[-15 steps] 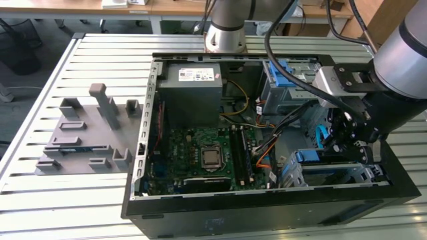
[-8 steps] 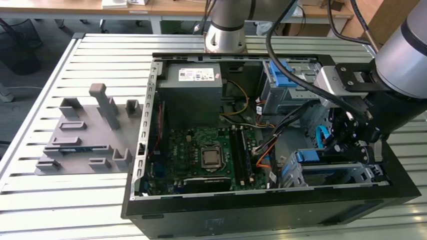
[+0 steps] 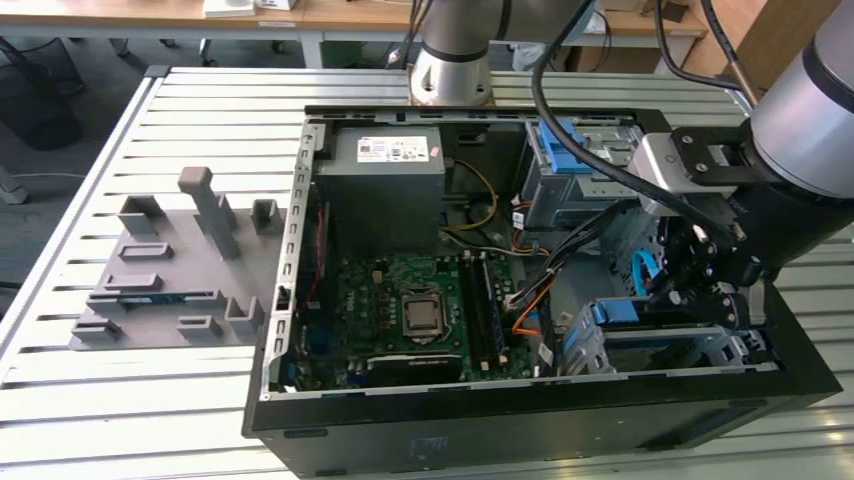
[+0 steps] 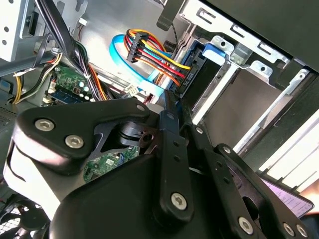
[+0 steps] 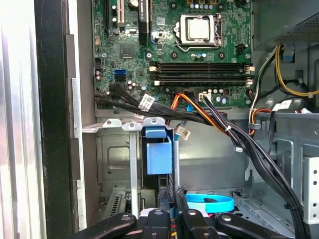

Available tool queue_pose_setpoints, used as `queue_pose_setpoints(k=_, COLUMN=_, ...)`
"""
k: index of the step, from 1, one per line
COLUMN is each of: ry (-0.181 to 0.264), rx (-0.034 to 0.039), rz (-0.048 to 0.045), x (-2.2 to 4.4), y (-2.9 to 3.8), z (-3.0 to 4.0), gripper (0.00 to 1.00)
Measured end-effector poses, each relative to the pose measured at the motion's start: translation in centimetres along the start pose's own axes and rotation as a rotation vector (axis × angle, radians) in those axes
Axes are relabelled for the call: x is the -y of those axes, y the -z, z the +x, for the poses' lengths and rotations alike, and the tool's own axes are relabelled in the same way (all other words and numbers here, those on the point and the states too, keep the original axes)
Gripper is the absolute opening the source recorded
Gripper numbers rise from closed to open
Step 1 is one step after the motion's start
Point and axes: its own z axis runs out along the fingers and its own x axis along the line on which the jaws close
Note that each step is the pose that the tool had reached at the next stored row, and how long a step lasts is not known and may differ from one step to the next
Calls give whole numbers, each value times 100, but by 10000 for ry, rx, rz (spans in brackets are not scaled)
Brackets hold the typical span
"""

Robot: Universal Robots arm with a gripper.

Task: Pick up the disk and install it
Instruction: 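Insert the second disk wire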

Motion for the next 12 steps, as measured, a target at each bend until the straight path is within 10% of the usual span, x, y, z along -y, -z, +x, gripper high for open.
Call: queue_pose_setpoints(k=12, ry=0, rx=3, rz=0, x=-1, y=-27, z=8, gripper=16)
